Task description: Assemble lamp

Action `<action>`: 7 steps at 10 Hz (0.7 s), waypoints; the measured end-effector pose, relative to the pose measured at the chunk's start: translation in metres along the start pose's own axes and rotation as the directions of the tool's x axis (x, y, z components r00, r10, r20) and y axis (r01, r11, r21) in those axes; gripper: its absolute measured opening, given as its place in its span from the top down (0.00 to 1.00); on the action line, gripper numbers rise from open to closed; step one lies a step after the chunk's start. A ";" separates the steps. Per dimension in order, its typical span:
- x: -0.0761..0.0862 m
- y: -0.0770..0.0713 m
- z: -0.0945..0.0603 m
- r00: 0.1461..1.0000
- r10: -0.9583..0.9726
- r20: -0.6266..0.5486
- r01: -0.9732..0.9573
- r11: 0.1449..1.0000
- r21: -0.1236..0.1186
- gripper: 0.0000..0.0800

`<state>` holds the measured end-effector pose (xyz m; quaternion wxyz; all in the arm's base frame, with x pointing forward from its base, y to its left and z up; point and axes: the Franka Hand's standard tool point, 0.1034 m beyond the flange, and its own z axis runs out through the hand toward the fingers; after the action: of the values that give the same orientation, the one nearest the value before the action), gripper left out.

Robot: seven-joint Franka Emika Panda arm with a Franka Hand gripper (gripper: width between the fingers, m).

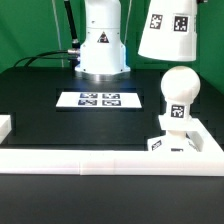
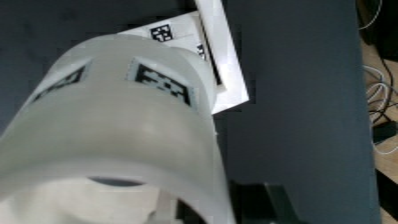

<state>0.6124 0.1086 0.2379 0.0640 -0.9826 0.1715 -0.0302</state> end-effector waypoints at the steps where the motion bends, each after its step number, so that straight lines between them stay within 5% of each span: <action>1: 0.000 -0.003 0.006 1.000 0.003 0.002 -0.003 1.000 -0.004 0.94; 7: -0.011 -0.012 0.062 0.999 -0.007 0.033 0.009 0.999 -0.046 0.94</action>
Offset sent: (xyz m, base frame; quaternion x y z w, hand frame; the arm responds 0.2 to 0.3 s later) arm 0.0089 0.0063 -0.0201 -0.0073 0.0129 -0.0142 0.9998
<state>0.6111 0.1304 0.1777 0.0439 -0.9849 0.1672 -0.0104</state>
